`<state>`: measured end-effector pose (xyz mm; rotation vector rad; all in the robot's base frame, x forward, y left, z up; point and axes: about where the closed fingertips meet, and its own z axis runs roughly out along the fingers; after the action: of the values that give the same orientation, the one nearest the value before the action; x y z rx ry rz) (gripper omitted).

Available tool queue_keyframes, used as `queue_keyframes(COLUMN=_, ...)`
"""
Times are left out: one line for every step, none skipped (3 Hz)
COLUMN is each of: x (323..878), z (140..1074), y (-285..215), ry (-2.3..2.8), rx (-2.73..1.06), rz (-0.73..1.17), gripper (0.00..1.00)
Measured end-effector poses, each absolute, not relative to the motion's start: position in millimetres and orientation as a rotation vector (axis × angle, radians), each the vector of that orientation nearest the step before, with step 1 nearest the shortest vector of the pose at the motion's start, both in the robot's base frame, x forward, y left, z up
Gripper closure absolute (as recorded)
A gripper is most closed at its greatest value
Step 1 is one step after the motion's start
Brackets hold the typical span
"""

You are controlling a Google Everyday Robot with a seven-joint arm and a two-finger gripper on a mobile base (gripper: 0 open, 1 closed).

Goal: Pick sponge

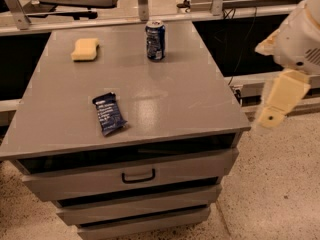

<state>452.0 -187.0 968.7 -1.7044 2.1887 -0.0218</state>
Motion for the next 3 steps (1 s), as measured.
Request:
queue_keyframes(x=481.6, z=951.1, y=-110.5, ry=2.097, rx=-1.689, rz=0.113, gripper=0.00)
queue_keyframes(x=517.6, z=937.2, y=-19.5, ry=1.988, rx=-1.659, rz=0.223, gripper=0.00)
queue_keyframes(x=556.7, z=939.9, y=63.2, ry=1.879, rx=-1.585, rz=0.303, gripper=0.00)
